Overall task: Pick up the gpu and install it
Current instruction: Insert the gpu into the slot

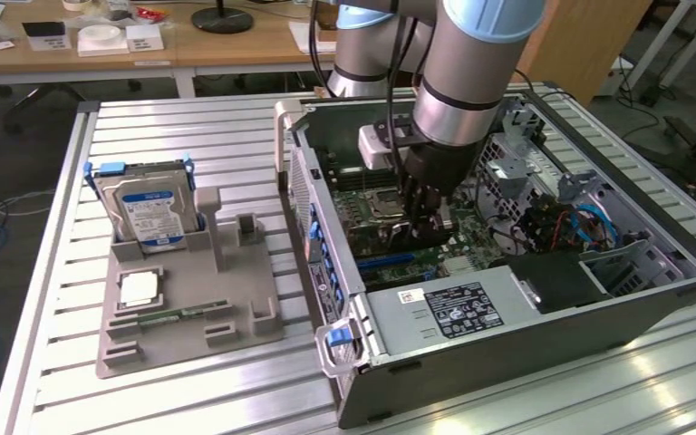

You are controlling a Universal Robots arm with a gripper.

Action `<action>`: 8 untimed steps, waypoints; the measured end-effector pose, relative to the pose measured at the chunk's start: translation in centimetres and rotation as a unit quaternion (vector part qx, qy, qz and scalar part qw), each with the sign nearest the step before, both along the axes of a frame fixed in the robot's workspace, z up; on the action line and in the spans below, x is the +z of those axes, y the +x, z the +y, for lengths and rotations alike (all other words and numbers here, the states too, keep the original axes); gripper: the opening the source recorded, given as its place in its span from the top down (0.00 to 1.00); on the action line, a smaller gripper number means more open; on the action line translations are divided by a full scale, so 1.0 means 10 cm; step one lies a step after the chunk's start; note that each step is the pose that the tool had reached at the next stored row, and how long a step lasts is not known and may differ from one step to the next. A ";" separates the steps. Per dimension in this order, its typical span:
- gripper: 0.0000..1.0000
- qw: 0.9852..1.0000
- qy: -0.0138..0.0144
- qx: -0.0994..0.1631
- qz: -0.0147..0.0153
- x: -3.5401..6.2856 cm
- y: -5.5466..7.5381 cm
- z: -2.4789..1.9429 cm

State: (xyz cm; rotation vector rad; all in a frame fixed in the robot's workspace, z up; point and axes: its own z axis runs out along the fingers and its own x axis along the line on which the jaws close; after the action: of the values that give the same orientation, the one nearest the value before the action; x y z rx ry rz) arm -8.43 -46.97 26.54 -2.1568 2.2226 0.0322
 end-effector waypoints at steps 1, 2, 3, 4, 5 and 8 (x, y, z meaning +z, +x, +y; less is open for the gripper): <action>0.73 1.000 0.000 0.000 0.000 0.000 0.00 0.000; 0.73 1.000 0.000 0.000 0.000 -0.001 0.00 0.000; 0.73 1.000 0.000 0.000 0.000 -0.004 0.00 0.001; 0.73 1.000 0.000 0.000 0.000 -0.006 -0.01 0.002; 0.73 1.000 0.000 0.000 0.000 -0.006 -0.01 0.003; 0.73 1.000 0.000 0.000 0.000 -0.010 -0.02 0.004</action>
State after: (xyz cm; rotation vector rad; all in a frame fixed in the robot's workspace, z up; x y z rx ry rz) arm -8.60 -46.93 26.45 -2.1568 2.2224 0.0323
